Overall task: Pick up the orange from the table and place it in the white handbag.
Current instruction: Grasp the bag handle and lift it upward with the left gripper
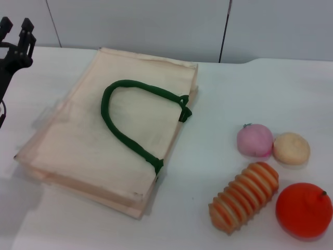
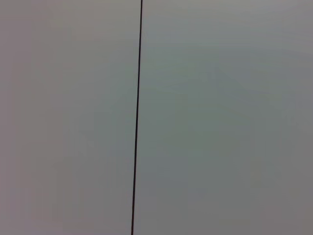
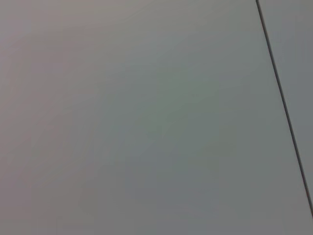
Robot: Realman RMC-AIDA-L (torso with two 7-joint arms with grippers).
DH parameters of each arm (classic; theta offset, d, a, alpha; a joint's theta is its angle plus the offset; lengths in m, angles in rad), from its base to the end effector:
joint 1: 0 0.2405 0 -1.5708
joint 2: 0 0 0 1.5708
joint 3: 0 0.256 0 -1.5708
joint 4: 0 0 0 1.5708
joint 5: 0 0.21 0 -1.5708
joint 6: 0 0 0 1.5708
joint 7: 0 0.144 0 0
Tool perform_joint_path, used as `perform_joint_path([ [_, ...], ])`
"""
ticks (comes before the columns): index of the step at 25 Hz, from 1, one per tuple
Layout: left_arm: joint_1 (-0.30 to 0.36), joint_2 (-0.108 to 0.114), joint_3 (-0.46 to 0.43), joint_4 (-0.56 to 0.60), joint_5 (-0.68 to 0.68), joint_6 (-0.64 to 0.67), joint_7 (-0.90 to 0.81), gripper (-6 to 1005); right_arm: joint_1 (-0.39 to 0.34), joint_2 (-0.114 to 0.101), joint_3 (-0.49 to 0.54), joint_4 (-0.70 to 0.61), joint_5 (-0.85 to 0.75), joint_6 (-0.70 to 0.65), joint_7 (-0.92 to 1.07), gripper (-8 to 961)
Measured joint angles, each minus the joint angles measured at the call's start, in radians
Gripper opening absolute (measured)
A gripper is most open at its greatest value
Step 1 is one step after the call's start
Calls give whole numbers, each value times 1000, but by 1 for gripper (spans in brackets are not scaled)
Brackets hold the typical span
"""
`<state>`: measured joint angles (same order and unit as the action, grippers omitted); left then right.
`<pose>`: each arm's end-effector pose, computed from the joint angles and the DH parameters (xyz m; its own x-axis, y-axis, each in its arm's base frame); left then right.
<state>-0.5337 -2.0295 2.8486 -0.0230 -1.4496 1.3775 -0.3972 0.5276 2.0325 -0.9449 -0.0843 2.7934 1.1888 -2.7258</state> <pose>-0.3225 0.3505 0.0481 0.6138 -0.2298 0.7552 0.7399 -0.1662 -0.6519 0.3385 0.3664 0.0583 0.5947 0.1637 -0.7871 -0.7940 -0.0339 -0.6069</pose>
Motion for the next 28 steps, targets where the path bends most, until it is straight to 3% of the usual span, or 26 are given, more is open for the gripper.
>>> perform_joint_path([
  [18,0,0,0,0,2,-10,-18,460,0,0,3,0,0,0,1,879],
  [23,0,6,10,-24,17,-31,-144,459,0,-4,-13,0,-13,-5,51,879],
  [28,-9,5,12,-136,113,-40,-406,459,-2,-19,-21,-27,-119,-20,180,880],
])
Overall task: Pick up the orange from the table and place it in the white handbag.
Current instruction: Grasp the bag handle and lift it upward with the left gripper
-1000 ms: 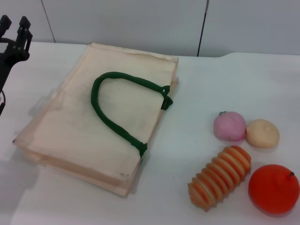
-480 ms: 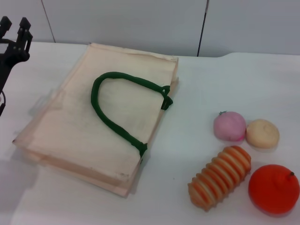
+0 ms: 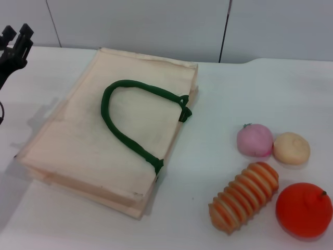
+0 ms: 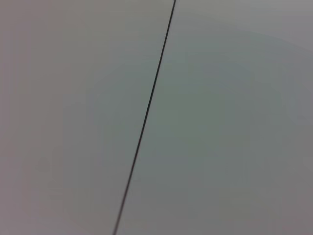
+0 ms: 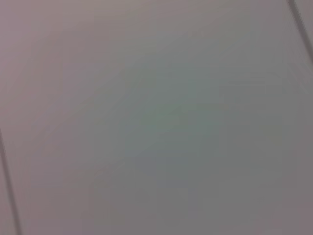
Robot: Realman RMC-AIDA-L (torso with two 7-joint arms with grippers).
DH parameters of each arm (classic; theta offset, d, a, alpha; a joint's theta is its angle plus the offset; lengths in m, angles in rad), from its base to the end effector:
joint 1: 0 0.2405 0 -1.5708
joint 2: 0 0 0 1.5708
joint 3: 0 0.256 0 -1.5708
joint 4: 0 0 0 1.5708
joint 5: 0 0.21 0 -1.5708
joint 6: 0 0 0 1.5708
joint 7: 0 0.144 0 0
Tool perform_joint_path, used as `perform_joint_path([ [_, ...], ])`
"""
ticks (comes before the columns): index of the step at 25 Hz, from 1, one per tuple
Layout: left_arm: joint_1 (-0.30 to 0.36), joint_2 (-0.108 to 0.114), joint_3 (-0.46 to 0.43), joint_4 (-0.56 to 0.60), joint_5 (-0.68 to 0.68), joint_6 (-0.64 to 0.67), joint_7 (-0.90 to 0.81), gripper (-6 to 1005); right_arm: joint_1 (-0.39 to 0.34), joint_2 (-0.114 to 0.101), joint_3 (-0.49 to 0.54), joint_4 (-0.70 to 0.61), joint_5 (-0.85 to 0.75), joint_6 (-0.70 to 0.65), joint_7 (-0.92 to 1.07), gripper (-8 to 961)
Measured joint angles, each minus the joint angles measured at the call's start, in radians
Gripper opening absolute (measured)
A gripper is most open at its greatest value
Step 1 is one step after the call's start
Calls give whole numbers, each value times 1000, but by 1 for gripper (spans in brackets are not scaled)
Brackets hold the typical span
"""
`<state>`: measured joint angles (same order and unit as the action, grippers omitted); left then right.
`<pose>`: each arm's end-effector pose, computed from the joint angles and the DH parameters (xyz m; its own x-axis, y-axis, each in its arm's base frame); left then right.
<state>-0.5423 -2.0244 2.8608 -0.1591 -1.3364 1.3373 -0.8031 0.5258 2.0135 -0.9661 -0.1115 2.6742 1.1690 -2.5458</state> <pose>-0.3359 0.3532 0.0603 0.4456 -0.0827 0.8914 0.8563 -0.2512 -0.4513 0.3316 0.3717 0.0543 0.5210 0.1042 -0.8472 -0.8330 -0.1547 -0.5313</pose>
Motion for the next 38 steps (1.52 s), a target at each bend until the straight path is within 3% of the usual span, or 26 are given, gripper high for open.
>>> perform_joint_path([
  [7,-55,1,1,-248,282,5,-513,458,-5,-14,9,-104,-213,-100,174,879],
  [11,-108,2,2,-368,462,14,-756,458,-5,-14,11,-110,-224,-108,176,879],
  [12,-139,4,2,-413,568,16,-866,458,-5,-15,12,-110,-224,-108,176,879],
  [16,-190,12,2,-457,730,16,-997,457,-4,-15,12,-110,-225,-108,177,880],
  [21,-261,27,2,-475,924,11,-1104,457,-4,-15,14,-112,-225,-109,178,880],
  [38,-384,37,3,-467,1219,-47,-1190,456,-4,-15,13,-112,-224,-109,175,880],
])
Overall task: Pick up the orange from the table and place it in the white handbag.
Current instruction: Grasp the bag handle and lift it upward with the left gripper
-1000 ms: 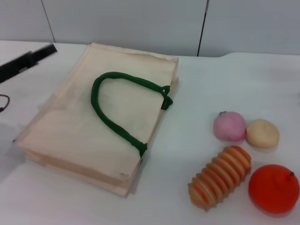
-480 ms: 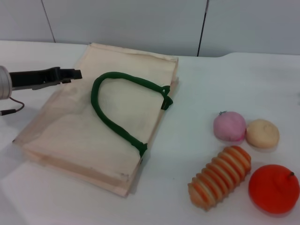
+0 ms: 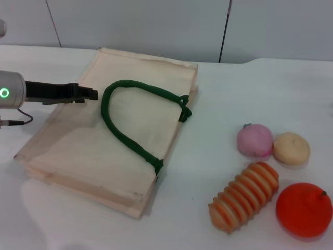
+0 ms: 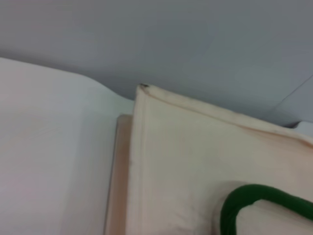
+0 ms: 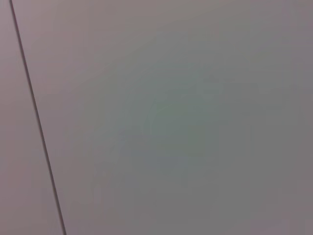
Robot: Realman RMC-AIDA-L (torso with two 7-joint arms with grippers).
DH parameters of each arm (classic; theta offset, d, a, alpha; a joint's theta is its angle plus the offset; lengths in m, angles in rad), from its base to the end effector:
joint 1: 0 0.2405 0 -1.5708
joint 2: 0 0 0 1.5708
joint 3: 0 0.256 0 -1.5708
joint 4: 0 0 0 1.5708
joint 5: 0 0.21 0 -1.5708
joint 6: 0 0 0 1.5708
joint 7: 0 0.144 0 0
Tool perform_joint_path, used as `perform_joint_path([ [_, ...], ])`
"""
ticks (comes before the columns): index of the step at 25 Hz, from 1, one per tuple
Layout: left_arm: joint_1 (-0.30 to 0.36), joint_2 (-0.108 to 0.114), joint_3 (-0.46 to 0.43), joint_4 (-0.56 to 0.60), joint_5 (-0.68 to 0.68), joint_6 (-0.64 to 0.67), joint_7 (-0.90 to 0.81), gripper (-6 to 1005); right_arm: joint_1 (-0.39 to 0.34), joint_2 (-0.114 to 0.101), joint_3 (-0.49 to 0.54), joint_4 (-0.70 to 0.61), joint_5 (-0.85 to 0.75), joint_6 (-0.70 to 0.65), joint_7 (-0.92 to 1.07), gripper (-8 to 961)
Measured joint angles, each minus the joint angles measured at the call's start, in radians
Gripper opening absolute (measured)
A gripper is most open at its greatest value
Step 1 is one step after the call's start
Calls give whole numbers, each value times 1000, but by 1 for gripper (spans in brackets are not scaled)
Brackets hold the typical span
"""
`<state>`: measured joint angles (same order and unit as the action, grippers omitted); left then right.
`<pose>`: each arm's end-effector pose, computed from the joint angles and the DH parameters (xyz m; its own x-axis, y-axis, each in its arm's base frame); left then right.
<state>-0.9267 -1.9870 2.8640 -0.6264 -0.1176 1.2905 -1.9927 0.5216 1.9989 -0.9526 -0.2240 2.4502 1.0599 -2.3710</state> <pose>-0.3005 0.4101 0.0576 0.3378 0.7935 0.5063 0.9383 -0.2412 -0.2480 0.3231 0.3864 0.0529 0.5345 -0.0077 -0.8452 -0.8171 -0.2606 -0.5143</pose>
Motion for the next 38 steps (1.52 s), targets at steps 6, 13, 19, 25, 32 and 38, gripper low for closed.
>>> perform_joint_path([
  [6,-20,-5,0,1,28,-12,0,455,0,1,0,0,1,0,-2,880],
  [13,-43,-7,0,24,58,-45,3,455,2,3,0,0,4,1,-2,879],
  [19,-57,9,0,116,97,-140,3,454,2,3,0,0,4,2,-2,880],
  [25,-65,9,0,135,105,-186,17,454,4,4,0,0,4,4,-2,880],
  [32,-71,6,0,160,106,-225,44,453,5,4,0,0,4,5,-2,880],
  [38,-78,8,0,202,111,-247,54,453,5,6,0,0,4,5,-2,880],
])
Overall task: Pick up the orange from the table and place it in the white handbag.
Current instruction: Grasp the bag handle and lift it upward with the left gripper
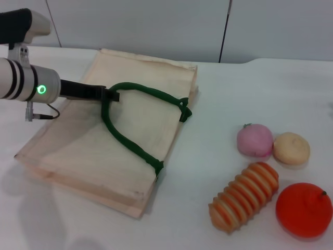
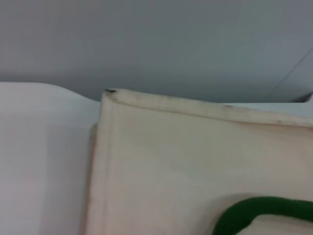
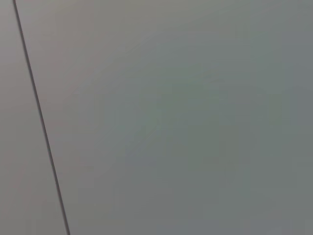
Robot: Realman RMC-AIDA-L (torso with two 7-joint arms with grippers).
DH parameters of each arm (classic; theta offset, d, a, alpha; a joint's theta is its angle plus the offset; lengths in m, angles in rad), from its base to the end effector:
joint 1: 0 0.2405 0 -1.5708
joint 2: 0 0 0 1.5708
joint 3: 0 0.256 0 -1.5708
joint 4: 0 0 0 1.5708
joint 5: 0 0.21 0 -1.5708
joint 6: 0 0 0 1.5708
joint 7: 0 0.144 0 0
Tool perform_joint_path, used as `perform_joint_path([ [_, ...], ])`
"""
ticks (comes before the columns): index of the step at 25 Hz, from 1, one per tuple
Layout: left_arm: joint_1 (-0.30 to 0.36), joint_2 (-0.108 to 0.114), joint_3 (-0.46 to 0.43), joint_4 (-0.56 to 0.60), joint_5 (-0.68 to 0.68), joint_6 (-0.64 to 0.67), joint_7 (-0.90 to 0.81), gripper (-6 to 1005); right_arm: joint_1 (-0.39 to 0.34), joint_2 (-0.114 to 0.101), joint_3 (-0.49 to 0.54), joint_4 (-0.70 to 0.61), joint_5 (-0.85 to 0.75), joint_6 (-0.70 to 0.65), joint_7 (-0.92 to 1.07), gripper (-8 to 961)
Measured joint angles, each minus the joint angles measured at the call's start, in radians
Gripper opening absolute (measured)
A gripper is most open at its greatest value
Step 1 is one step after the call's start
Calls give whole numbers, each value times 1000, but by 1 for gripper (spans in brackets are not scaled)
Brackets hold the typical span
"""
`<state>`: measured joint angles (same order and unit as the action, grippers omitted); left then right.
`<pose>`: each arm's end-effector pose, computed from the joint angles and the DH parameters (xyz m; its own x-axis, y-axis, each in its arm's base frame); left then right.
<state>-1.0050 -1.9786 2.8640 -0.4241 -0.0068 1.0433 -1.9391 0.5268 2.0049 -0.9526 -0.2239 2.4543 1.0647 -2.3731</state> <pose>-0.2785 0.4386 0.0193 0.4703 0.7781 0.4165 0.8708 -0.3324 -0.3622 0.3196 0.3875 0.0507 0.5288 -0.0018 -0.8487 -0.8182 -0.2671 -0.5092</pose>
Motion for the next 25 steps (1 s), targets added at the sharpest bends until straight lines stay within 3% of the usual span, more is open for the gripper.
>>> perform_joint_path([
  [15,-21,-15,0,34,114,-86,-23,448,3,0,0,0,0,3,3,880],
  [25,-26,-16,0,34,134,-90,-24,320,2,0,0,0,0,3,3,880],
])
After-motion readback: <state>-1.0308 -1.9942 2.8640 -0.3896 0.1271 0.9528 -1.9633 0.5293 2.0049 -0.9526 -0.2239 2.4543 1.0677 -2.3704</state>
